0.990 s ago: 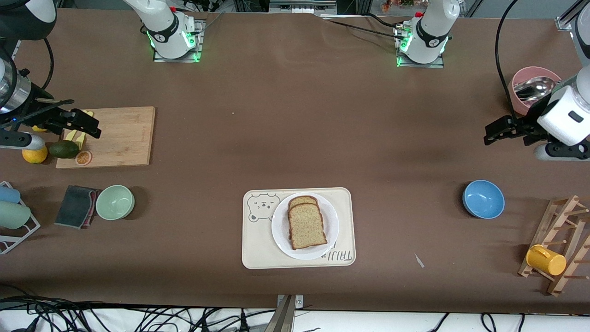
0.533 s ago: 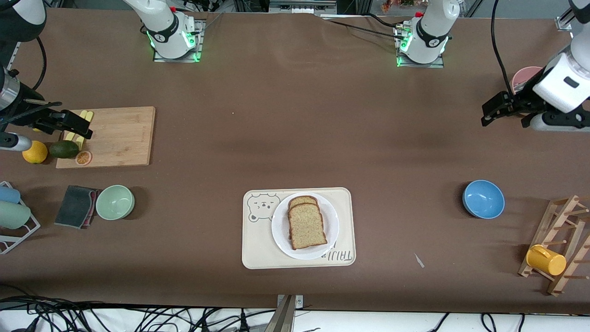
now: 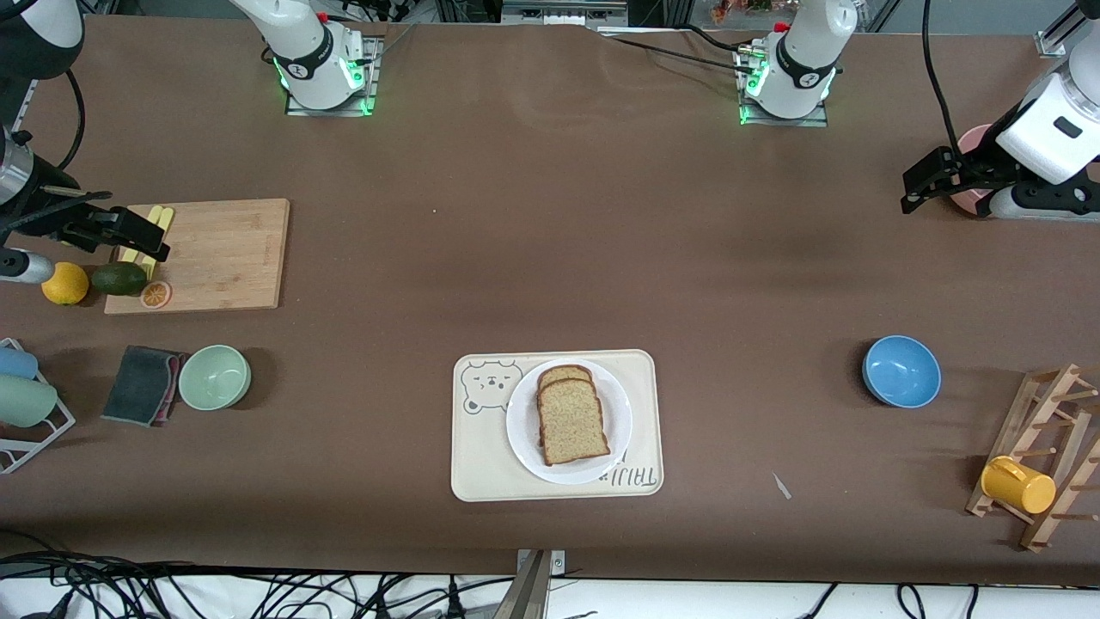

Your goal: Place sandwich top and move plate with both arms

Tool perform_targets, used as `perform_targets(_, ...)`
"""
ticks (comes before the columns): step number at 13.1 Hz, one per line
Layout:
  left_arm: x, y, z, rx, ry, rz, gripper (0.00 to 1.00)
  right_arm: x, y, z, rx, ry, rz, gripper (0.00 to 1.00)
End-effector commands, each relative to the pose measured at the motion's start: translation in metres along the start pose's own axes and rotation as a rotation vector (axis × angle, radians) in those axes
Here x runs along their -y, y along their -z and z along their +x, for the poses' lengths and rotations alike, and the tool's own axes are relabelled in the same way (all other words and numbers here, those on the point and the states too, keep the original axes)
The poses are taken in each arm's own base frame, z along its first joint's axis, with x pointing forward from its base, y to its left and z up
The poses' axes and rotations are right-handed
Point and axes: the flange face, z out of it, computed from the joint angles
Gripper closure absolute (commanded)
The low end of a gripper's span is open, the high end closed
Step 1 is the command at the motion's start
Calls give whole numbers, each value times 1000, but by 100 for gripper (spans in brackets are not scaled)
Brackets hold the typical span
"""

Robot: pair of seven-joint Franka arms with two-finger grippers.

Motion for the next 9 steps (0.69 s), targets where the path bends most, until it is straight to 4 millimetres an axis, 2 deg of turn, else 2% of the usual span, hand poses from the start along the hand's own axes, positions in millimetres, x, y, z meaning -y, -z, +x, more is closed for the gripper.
perform_targets(1, 2, 4, 4, 10, -28, 30, 0, -3, 3, 0, -19, -10, 6, 0)
perform_targets(5, 10, 2, 1, 33, -12, 30, 0, 0, -2, 2, -9, 4, 11, 0)
perform_targets(7, 9, 2, 1, 33, -15, 30, 0, -10, 2, 4, -17, -12, 17, 0)
perform_targets(9, 9, 2, 1, 33, -17, 30, 0, -11, 2, 4, -17, -15, 8, 0)
